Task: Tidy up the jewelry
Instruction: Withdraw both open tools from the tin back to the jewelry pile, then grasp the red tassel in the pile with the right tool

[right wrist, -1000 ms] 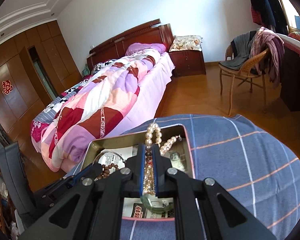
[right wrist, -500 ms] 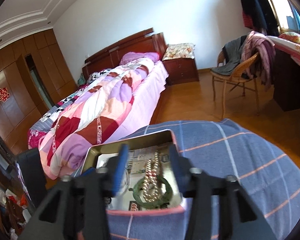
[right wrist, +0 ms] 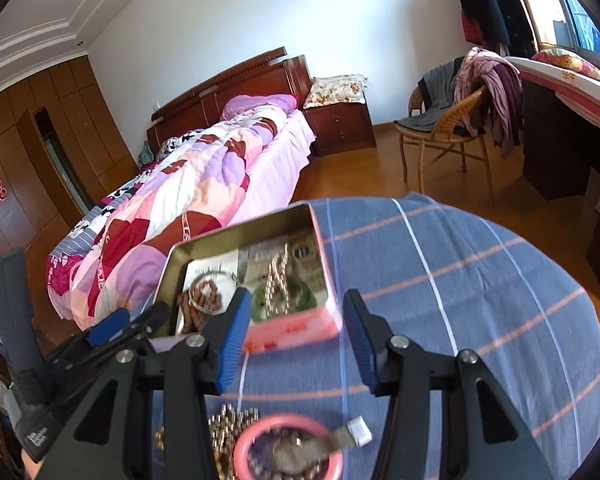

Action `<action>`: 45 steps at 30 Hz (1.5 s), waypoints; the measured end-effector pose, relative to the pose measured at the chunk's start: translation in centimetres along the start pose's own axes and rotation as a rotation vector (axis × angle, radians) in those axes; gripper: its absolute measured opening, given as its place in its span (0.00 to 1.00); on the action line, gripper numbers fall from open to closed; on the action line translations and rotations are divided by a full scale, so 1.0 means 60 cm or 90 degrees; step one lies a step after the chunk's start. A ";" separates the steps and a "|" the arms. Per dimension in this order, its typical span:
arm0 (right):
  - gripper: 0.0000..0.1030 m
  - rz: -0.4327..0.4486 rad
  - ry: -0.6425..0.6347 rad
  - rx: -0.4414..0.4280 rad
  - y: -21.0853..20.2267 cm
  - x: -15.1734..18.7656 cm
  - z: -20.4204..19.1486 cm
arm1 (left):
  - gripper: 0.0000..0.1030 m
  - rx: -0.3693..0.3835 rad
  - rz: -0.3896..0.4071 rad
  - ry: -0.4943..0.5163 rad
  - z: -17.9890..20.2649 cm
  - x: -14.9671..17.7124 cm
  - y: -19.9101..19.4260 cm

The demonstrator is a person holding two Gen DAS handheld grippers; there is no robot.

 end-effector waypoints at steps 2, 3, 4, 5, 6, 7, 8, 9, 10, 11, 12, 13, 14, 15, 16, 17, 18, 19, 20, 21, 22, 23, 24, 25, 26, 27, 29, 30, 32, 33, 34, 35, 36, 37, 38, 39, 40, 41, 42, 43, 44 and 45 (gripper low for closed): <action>0.51 -0.004 0.002 0.001 -0.011 0.009 -0.001 | 0.59 -0.004 0.002 0.007 0.000 0.004 -0.014; 0.51 -0.004 0.001 0.001 -0.015 0.012 -0.001 | 0.59 -0.006 0.002 0.009 -0.001 0.006 -0.021; 0.51 -0.006 -0.001 0.000 -0.021 0.017 -0.002 | 0.59 -0.008 0.002 0.010 -0.002 0.008 -0.026; 0.51 -0.008 -0.003 0.000 -0.026 0.020 -0.004 | 0.59 -0.007 0.002 0.009 -0.003 0.011 -0.032; 0.51 -0.009 -0.004 -0.001 -0.028 0.022 -0.004 | 0.59 -0.005 0.001 0.008 -0.003 0.013 -0.038; 0.51 -0.010 -0.005 -0.001 -0.033 0.026 -0.004 | 0.59 -0.004 -0.002 0.008 -0.003 0.016 -0.042; 0.51 -0.010 -0.006 0.000 -0.038 0.029 -0.003 | 0.59 -0.004 -0.003 0.009 -0.003 0.019 -0.047; 0.51 -0.009 -0.006 0.002 -0.044 0.031 -0.001 | 0.59 -0.006 -0.003 0.010 -0.004 0.021 -0.052; 0.51 -0.009 -0.006 0.004 -0.050 0.034 0.002 | 0.59 -0.007 -0.003 0.009 -0.004 0.025 -0.058; 0.51 -0.010 -0.003 0.006 -0.055 0.037 0.005 | 0.59 -0.005 -0.005 0.009 -0.004 0.030 -0.063; 0.51 -0.011 0.000 0.007 -0.060 0.041 0.008 | 0.59 -0.004 -0.007 0.010 -0.003 0.034 -0.068; 0.51 -0.012 0.002 0.007 -0.064 0.044 0.010 | 0.59 -0.002 -0.010 0.012 -0.001 0.038 -0.073; 0.51 -0.015 0.002 0.010 -0.068 0.048 0.013 | 0.59 -0.002 -0.012 0.014 0.000 0.043 -0.078; 0.51 -0.016 0.002 0.011 -0.072 0.050 0.017 | 0.59 -0.001 -0.013 0.015 0.000 0.048 -0.083; 0.51 -0.017 0.002 0.014 -0.076 0.053 0.019 | 0.59 0.000 -0.014 0.016 0.001 0.052 -0.088; 0.51 -0.018 0.003 0.016 -0.081 0.057 0.021 | 0.59 0.001 -0.016 0.017 0.001 0.057 -0.094; 0.51 -0.019 0.004 0.018 -0.085 0.060 0.026 | 0.59 0.002 -0.018 0.018 0.000 0.063 -0.100; 0.51 -0.021 0.003 0.022 -0.089 0.063 0.030 | 0.59 0.001 -0.020 0.018 -0.002 0.069 -0.106; 0.51 -0.023 0.002 0.027 -0.094 0.068 0.035 | 0.59 0.002 -0.023 0.017 -0.005 0.075 -0.111; 0.51 -0.026 0.003 0.031 -0.097 0.072 0.039 | 0.59 0.002 -0.028 0.016 -0.009 0.083 -0.116; 0.51 -0.029 0.006 0.032 -0.099 0.076 0.043 | 0.59 0.000 -0.032 0.014 -0.012 0.090 -0.119; 0.51 -0.034 0.008 0.034 -0.102 0.082 0.047 | 0.59 -0.002 -0.037 0.012 -0.017 0.097 -0.122; 0.51 -0.038 0.010 0.036 -0.104 0.087 0.052 | 0.59 -0.003 -0.043 0.010 -0.022 0.107 -0.126; 0.51 -0.042 0.012 0.038 -0.106 0.092 0.055 | 0.59 -0.004 -0.046 0.010 -0.023 0.114 -0.130; 0.51 -0.045 0.013 0.039 -0.108 0.098 0.058 | 0.59 -0.006 -0.052 0.012 -0.027 0.123 -0.133; 0.51 -0.050 0.015 0.040 -0.109 0.103 0.061 | 0.59 -0.009 -0.058 0.014 -0.029 0.133 -0.135; 0.51 -0.063 0.020 0.041 -0.111 0.116 0.067 | 0.59 -0.012 -0.070 0.018 -0.033 0.148 -0.138; 0.51 -0.069 0.022 0.039 -0.111 0.122 0.068 | 0.59 -0.013 -0.079 0.018 -0.036 0.157 -0.140; 0.51 -0.079 0.020 0.039 -0.111 0.131 0.069 | 0.59 -0.008 -0.090 0.009 -0.041 0.169 -0.142; 0.51 -0.081 0.019 0.039 -0.112 0.134 0.069 | 0.59 -0.010 -0.095 0.006 -0.044 0.174 -0.142; 0.51 -0.085 0.018 0.038 -0.113 0.138 0.069 | 0.59 -0.012 -0.103 0.004 -0.047 0.178 -0.141; 0.51 -0.086 0.018 0.037 -0.114 0.140 0.068 | 0.59 -0.010 -0.107 -0.001 -0.048 0.179 -0.141; 0.51 -0.088 0.019 0.035 -0.115 0.141 0.067 | 0.59 -0.006 -0.108 -0.010 -0.050 0.181 -0.141; 0.51 -0.089 0.018 0.034 -0.115 0.143 0.067 | 0.59 -0.004 -0.108 -0.016 -0.051 0.182 -0.142; 0.51 -0.092 0.017 0.034 -0.115 0.144 0.066 | 0.59 -0.001 -0.108 -0.021 -0.050 0.182 -0.142; 0.51 -0.093 0.017 0.032 -0.115 0.144 0.066 | 0.59 0.004 -0.109 -0.022 -0.048 0.183 -0.142; 0.51 -0.093 0.017 0.031 -0.116 0.144 0.065 | 0.59 0.014 -0.109 -0.020 -0.044 0.183 -0.143; 0.51 -0.094 0.016 0.028 -0.116 0.144 0.065 | 0.59 0.025 -0.109 -0.014 -0.037 0.183 -0.144; 0.51 -0.096 0.014 0.023 -0.116 0.145 0.063 | 0.59 0.030 -0.107 -0.007 -0.032 0.184 -0.145; 0.51 -0.100 0.011 0.016 -0.116 0.146 0.059 | 0.59 0.033 -0.107 0.000 -0.027 0.185 -0.146; 0.51 -0.105 0.008 0.006 -0.116 0.148 0.053 | 0.59 0.036 -0.110 0.005 -0.022 0.186 -0.146; 0.51 -0.111 0.005 -0.006 -0.114 0.152 0.044 | 0.59 0.038 -0.110 0.006 -0.021 0.186 -0.146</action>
Point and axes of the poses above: each gripper's, at about its wrist camera, not at the fingertips, and y roughly the way its jaws point, z to its right, x to its underside, the point moved 4 cm from there along y, roughly the way its jaws point, and after that the axes turned 12 degrees about z, right-handed, at the moved point
